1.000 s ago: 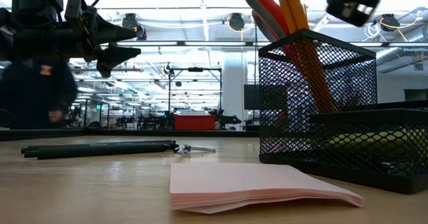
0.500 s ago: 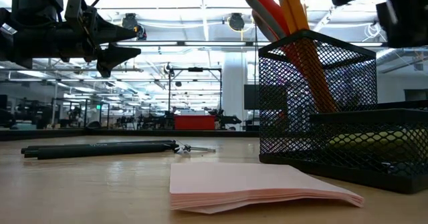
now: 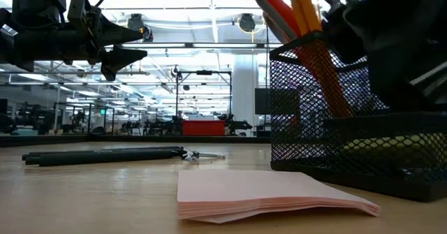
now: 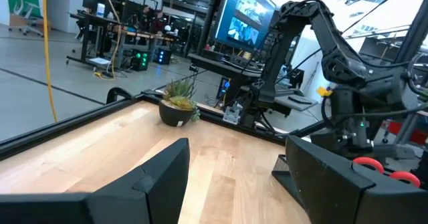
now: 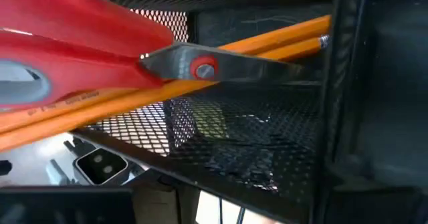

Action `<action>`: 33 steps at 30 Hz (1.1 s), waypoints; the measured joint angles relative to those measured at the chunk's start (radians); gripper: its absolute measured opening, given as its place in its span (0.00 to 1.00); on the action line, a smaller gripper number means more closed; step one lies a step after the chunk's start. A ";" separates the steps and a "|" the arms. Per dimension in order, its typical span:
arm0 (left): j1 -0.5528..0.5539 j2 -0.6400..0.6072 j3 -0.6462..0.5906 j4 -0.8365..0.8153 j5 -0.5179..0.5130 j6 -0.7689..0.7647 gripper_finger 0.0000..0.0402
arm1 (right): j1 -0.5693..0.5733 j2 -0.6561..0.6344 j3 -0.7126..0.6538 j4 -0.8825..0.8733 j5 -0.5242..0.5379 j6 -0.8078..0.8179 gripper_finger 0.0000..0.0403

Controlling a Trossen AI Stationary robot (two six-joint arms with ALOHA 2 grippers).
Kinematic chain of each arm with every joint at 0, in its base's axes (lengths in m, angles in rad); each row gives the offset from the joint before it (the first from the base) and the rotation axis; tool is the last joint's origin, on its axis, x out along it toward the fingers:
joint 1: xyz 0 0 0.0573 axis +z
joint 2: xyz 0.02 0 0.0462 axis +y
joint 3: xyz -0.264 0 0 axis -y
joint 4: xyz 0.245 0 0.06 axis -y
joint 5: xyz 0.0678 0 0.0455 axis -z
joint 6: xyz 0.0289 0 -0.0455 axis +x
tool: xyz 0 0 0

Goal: Pick and place office supplies into organizer
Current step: Put the black binder clip into the black desk organizer, then put the black pen into the black desk organizer

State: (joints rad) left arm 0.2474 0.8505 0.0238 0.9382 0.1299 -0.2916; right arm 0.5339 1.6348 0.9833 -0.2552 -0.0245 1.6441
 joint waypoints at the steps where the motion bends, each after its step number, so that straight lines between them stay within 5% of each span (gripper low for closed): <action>1: 0.000 0.000 0.000 0.000 0.000 0.000 0.63 | -0.001 0.005 0.000 0.001 0.004 -0.004 0.39; 11: 0.000 0.000 0.000 0.000 0.000 0.000 0.63 | -0.003 0.023 0.001 -0.001 0.050 -0.003 0.42; 25: 0.000 0.000 0.000 0.000 0.000 0.000 0.63 | 0.066 -0.004 0.001 -0.015 0.072 0.139 0.66; 33: 0.000 0.000 0.000 0.000 0.000 0.000 0.63 | 0.119 -0.097 0.000 -0.004 0.332 -0.187 0.62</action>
State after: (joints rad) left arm 0.2474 0.8505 0.0238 0.9381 0.1299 -0.2916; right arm 0.6527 1.5382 0.9836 -0.2588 0.3075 1.4574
